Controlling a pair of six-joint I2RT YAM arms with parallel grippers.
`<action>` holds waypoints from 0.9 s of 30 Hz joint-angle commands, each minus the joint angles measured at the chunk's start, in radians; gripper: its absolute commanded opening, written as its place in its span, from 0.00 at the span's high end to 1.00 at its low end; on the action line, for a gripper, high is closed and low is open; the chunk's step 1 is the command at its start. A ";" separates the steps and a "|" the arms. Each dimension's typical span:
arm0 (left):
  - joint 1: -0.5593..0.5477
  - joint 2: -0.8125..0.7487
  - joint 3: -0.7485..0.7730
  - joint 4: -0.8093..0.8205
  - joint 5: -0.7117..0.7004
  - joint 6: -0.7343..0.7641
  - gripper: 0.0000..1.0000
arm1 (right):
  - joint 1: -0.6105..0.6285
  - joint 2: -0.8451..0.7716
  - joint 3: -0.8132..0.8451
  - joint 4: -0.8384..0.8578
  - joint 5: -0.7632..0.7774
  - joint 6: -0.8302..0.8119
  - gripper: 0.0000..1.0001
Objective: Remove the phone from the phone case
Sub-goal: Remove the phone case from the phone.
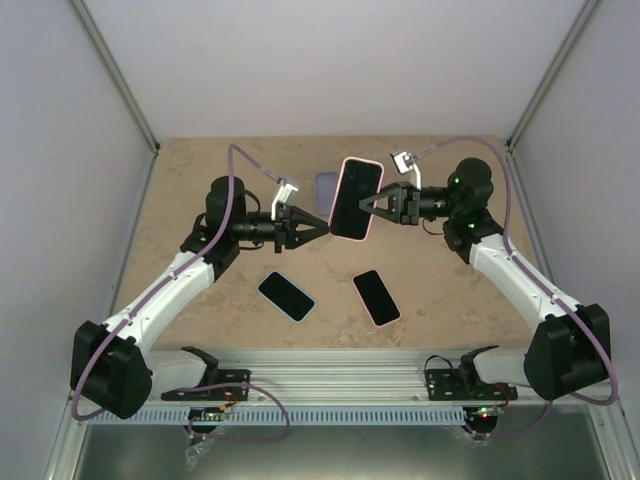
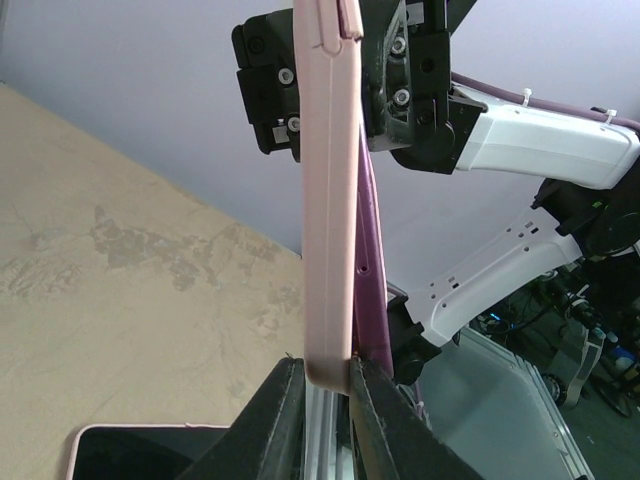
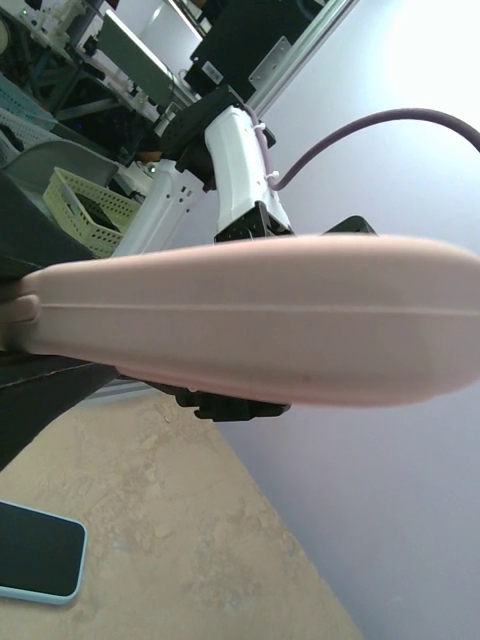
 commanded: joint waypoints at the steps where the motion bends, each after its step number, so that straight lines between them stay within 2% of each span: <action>1: -0.001 0.026 0.013 -0.058 -0.099 0.033 0.85 | 0.033 -0.047 0.014 0.128 -0.074 0.048 0.99; 22: 0.004 0.078 0.022 -0.044 -0.135 0.012 0.85 | 0.122 -0.049 0.020 0.200 -0.173 0.065 0.99; 27: 0.004 0.071 0.009 0.028 -0.075 -0.045 0.82 | 0.136 -0.042 0.018 0.200 -0.181 0.062 0.99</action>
